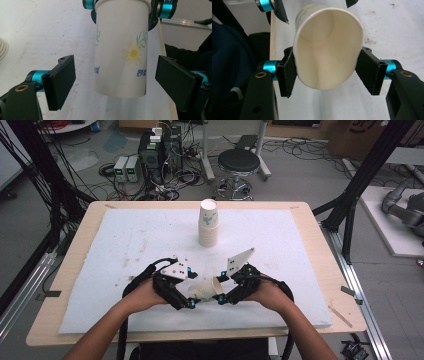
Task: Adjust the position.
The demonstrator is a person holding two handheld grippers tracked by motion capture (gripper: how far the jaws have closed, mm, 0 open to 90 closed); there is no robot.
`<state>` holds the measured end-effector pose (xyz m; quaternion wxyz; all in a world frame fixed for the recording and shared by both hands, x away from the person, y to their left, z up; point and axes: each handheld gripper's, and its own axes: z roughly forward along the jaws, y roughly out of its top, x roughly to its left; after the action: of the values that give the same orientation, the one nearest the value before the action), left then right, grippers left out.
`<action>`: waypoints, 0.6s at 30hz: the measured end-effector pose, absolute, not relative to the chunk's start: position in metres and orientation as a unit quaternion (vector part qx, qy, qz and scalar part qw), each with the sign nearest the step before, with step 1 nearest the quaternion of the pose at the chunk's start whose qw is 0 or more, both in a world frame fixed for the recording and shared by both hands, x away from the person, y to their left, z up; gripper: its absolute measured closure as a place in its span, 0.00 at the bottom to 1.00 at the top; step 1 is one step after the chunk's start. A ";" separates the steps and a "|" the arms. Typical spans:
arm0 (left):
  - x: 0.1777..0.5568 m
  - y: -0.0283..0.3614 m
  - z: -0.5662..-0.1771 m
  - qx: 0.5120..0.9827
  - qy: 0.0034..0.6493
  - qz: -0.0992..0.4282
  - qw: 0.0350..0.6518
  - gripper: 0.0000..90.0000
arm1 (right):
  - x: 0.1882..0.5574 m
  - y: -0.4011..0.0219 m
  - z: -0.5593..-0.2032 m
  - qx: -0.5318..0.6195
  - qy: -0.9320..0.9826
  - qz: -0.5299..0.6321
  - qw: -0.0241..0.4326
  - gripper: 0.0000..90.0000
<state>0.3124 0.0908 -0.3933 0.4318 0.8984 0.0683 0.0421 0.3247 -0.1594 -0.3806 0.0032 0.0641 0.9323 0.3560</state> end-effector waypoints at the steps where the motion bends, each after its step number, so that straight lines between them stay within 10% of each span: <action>1: 0.312 0.089 -0.393 0.902 0.068 0.042 0.425 0.19 | 0.325 -0.158 -0.380 0.062 0.933 0.353 0.004 0.42; 18: 0.317 0.070 -0.395 0.923 0.049 0.019 0.382 0.28 | 0.321 -0.138 -0.369 0.021 0.957 0.288 0.033 0.42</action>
<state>0.3169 0.0695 -0.3948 0.3822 0.9226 0.0494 0.0190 0.3214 -0.1376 -0.3689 0.0334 0.0214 0.9567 0.2883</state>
